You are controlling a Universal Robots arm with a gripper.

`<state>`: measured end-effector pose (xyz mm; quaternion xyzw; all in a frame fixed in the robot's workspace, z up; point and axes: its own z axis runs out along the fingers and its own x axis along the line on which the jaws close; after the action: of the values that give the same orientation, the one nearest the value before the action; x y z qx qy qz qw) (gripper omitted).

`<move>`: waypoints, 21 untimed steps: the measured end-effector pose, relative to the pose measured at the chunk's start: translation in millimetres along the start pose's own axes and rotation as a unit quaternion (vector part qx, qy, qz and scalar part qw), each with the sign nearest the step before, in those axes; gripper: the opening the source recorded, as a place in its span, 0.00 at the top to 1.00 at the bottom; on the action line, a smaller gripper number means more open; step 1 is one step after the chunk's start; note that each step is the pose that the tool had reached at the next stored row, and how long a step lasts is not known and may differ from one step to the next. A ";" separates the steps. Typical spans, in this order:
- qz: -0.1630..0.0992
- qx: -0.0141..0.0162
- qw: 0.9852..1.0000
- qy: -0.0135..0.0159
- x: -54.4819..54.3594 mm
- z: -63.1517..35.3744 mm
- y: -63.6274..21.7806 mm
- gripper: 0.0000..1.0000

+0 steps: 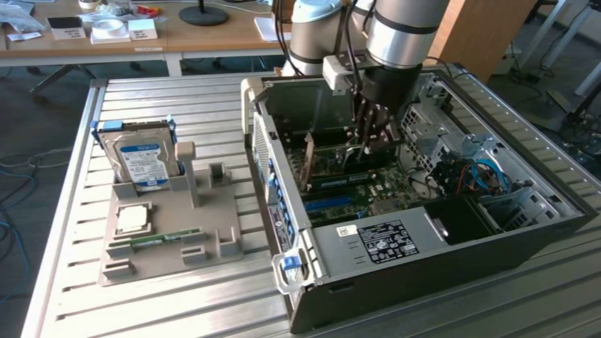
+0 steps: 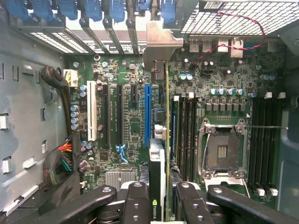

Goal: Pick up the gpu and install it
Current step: 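Insert the gpu into the slot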

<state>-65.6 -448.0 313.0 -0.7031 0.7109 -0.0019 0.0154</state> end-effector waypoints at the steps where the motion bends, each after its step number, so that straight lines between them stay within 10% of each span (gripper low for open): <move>1: 0.000 0.000 1.000 0.000 0.0 0.0 0.0 0.73; 21: 0.000 0.000 1.000 0.000 0.1 5.7 0.2 0.73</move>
<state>-65.6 -448.0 307.3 -0.7031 0.7109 -0.0019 0.0154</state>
